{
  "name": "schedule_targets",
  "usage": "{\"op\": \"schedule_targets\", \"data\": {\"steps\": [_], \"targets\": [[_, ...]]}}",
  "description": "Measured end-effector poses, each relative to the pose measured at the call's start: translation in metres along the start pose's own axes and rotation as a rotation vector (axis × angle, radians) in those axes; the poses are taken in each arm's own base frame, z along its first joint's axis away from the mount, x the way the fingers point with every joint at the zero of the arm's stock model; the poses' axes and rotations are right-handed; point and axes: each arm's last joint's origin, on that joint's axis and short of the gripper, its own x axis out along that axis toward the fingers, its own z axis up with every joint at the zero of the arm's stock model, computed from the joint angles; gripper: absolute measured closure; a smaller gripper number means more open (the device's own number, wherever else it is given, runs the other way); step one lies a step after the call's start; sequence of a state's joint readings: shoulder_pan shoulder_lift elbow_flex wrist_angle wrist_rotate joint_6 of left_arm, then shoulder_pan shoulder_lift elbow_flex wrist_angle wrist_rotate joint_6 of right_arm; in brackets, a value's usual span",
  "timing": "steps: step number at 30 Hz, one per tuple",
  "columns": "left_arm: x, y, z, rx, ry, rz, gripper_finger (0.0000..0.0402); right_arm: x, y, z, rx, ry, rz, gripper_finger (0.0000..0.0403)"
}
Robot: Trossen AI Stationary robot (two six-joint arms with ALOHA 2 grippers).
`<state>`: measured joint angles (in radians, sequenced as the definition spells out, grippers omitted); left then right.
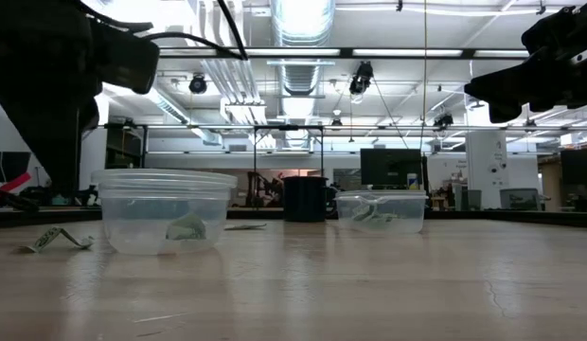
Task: Pick and place items into bin
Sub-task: Put the white stevia packet into the left transparent bin
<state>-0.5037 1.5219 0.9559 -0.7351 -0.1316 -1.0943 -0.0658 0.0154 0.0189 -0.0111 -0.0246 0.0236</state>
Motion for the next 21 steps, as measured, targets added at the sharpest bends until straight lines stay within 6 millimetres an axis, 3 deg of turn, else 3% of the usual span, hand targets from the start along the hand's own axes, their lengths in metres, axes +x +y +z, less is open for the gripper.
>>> {"op": "schedule_targets", "data": {"steps": [21], "targets": [[0.043, -0.005, -0.004, 0.018, 0.076, 0.106, 0.0250, 0.000, 0.000, 0.000, 0.000, 0.001, 0.000, 0.0330]]}}
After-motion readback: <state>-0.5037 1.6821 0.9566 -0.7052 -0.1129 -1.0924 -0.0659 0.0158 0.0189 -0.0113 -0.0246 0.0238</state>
